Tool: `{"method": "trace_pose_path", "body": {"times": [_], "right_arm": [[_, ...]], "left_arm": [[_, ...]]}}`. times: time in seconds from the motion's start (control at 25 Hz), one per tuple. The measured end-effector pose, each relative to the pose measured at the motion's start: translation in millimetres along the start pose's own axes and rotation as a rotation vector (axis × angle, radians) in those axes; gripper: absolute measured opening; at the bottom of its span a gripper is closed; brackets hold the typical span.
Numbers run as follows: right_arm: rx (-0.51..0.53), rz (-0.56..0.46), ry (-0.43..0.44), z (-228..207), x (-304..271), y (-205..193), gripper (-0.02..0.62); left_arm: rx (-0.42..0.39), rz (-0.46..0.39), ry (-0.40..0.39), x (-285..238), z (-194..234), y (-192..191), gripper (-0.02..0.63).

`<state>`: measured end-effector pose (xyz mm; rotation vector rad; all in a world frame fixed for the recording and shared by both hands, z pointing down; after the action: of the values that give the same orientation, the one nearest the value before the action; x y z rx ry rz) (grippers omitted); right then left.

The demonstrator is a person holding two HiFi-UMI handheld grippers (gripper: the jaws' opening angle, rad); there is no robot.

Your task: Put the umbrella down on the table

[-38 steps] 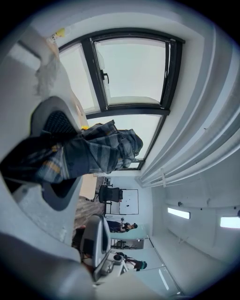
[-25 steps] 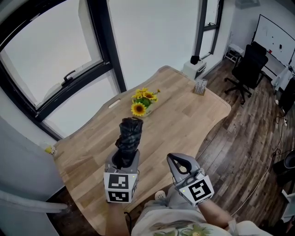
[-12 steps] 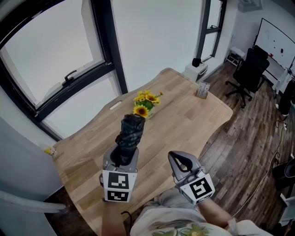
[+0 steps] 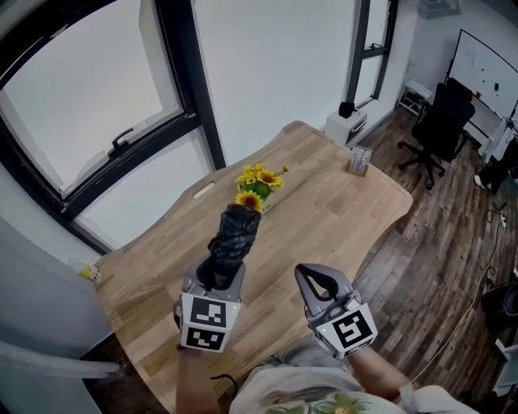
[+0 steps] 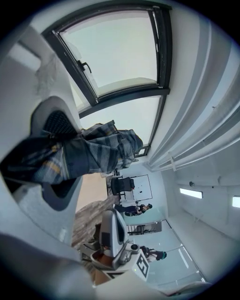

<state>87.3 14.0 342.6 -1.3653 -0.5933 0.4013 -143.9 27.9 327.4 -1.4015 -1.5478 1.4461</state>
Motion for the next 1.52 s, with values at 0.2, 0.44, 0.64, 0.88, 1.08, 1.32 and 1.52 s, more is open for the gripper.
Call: {"method": "trace_pose_path", "body": {"times": [0.2, 0.44, 0.64, 0.88, 1.08, 1.32, 1.52], "right_arm": [[-0.008, 0.010, -0.007, -10, -13, -6, 0.000], [-0.017, 0.025, -0.015, -22, -29, -17, 0.000], [-0.023, 0.044, -0.017, -30, -42, -25, 0.000], [-0.046, 0.079, -0.019, -35, -53, -40, 0.000], [-0.054, 0.108, -0.017, -39, -63, -51, 0.000], [-0.064, 0.133, -0.021, -44, -72, -60, 0.000], [-0.065, 0.146, -0.016, -46, -78, -69, 0.000]], "left_arm": [[0.007, 0.042, -0.033, -19, 3, -15, 0.224], [0.015, 0.074, -0.057, -40, 12, -27, 0.224], [0.013, 0.093, -0.075, -56, 21, -33, 0.224], [0.020, 0.120, -0.098, -73, 26, -45, 0.225], [0.022, 0.147, -0.118, -86, 31, -58, 0.225], [0.036, 0.165, -0.140, -101, 33, -71, 0.227], [0.042, 0.183, -0.158, -111, 34, -81, 0.227]]}}
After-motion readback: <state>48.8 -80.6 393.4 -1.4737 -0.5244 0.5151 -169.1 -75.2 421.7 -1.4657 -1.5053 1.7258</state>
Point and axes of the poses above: the fingertips, and each gripper's own axes: x backward along the fingers, z to its left, y out of its top, the point moved 10 cm from there along x, backward along the fingers, and after that the axes turned 14 degrees about -z, right-handed, at the moved point
